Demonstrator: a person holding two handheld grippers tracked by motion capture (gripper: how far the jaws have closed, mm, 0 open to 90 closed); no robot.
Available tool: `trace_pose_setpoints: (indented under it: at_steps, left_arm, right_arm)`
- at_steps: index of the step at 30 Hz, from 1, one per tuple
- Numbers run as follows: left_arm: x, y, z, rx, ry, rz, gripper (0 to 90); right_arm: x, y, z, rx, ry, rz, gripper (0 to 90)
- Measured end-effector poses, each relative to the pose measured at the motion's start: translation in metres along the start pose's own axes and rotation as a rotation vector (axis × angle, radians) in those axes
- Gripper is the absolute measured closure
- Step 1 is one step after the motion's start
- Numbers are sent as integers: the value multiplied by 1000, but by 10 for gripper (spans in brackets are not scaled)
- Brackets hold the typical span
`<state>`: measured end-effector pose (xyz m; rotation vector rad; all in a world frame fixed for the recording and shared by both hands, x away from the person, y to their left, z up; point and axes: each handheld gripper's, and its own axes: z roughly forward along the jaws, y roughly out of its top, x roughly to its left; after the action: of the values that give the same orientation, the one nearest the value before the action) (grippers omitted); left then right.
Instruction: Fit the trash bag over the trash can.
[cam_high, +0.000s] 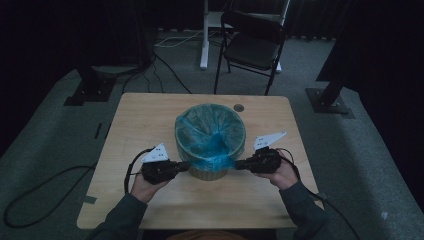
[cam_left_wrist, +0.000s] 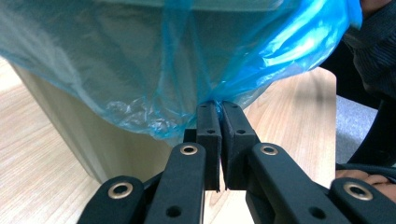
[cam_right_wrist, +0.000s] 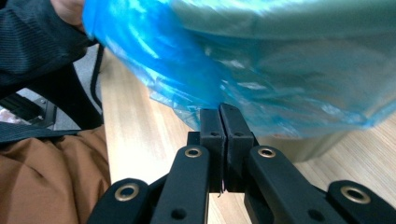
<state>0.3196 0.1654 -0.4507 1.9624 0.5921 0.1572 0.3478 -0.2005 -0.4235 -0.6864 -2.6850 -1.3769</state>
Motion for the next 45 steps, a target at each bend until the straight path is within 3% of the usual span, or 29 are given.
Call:
trace_pose_setpoints:
  at_steps: [23,35,36,43,44,45]
  left_arm:
    - [16,-17,3,63,21,-70,809]
    - [28,-25,-23,19,87,-129,772]
    - [29,-23,-33,-16,102,-134,766]
    - [26,-16,-43,-61,110,-121,747]
    - [24,-11,-47,-76,110,-107,739]
    - [24,-11,-47,-76,110,-107,737]
  right_arm:
    - [-17,-30,11,102,-40,86,865]
    - [-22,-40,0,94,-49,124,744]
    - [-22,-42,-5,80,-55,127,730]
    - [-25,-40,-19,44,-86,129,712]
    - [-27,-41,-31,31,-118,132,709]
    - [-27,-41,-31,31,-118,132,709]
